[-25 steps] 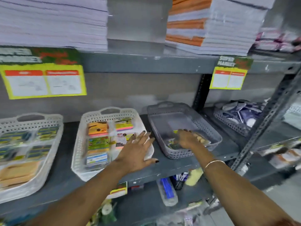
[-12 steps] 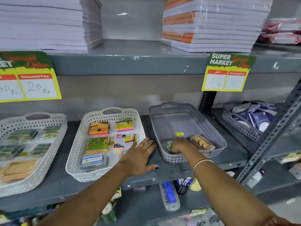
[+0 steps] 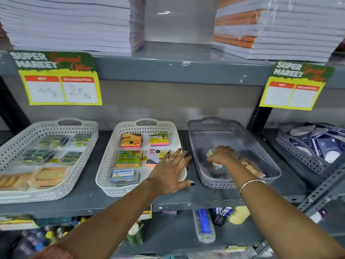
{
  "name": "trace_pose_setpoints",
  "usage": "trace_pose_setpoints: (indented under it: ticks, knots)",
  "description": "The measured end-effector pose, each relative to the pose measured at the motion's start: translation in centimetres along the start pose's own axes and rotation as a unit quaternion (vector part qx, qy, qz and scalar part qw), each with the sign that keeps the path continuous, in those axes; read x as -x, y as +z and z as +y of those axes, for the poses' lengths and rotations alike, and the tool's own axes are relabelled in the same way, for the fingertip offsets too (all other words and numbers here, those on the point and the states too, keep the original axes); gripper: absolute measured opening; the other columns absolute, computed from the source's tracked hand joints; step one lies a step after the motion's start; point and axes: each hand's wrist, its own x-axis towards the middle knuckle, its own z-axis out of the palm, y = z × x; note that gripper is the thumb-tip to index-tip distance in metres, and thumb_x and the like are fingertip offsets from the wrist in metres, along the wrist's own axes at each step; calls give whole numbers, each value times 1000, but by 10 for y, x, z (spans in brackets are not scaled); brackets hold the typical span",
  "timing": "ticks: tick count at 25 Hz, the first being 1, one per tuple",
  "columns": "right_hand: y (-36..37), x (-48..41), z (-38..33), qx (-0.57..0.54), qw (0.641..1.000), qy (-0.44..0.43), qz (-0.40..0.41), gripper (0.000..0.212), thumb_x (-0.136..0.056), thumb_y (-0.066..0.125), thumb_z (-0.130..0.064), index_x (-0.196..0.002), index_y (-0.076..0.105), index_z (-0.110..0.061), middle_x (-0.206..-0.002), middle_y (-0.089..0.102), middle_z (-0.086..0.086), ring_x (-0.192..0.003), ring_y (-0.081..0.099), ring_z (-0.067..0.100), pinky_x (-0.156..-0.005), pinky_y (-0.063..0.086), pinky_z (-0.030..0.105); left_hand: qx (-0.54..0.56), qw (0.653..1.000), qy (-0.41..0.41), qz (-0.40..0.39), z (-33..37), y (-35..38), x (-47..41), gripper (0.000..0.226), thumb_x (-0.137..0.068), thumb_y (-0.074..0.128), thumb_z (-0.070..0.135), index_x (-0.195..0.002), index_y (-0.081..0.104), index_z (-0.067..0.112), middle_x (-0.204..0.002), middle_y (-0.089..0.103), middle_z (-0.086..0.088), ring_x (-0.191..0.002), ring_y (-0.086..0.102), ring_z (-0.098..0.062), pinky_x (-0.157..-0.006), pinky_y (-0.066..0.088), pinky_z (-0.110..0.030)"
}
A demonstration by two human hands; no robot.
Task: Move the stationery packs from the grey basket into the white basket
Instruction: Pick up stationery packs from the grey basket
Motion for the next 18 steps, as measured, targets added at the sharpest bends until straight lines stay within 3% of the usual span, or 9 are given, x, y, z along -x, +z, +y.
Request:
trace_pose_setpoints:
  ticks: [5, 9, 11, 14, 18]
  knots:
    - [-43, 3, -59, -12, 996, -72, 59, 54, -79, 62, -40, -120, 60, -5, -127, 61, 18, -120, 56, 32, -97, 46, 30, -1, 991, -130, 36, -85, -29, 58, 79, -86, 19, 66, -147, -2, 21, -159, -5, -2, -145, -8, -17, -118, -5, -42]
    - [-47, 27, -148, -44, 984, -156, 78, 59, -77, 66, -42, -122, 55, -6, -127, 56, 20, -120, 51, 33, -92, 45, 31, -28, 972, -231, 43, -174, -53, 146, 103, -69, -1, 82, -148, 7, 17, -159, 4, -4, -147, 2, -19, -119, 9, -43]
    - [-40, 45, -204, -61, 975, -198, 75, 66, -76, 66, -43, -127, 49, -4, -129, 51, 21, -122, 46, 35, -94, 44, 34, -50, 965, -257, 21, -214, -57, 199, 115, -56, -11, 87, -148, 3, 19, -159, -3, -2, -146, -3, -18, -119, 6, -43]
    - [-22, 72, -287, -75, 961, -261, 55, 69, -76, 67, -43, -128, 46, -2, -130, 49, 23, -124, 44, 36, -97, 43, 35, -47, 959, -280, -16, -259, -54, 267, 109, -57, -4, 84, -147, -3, 22, -159, -8, -1, -145, -10, -16, -119, 0, -41]
    - [7, 105, -385, -69, 950, -303, 27, 63, -73, 68, -39, -125, 54, -8, -131, 53, 21, -122, 49, 34, -96, 45, 32, -47, 961, -272, -32, -302, -39, 324, 121, -47, -24, 87, -147, -4, 22, -157, -11, 1, -146, -8, -19, -118, -1, -42]
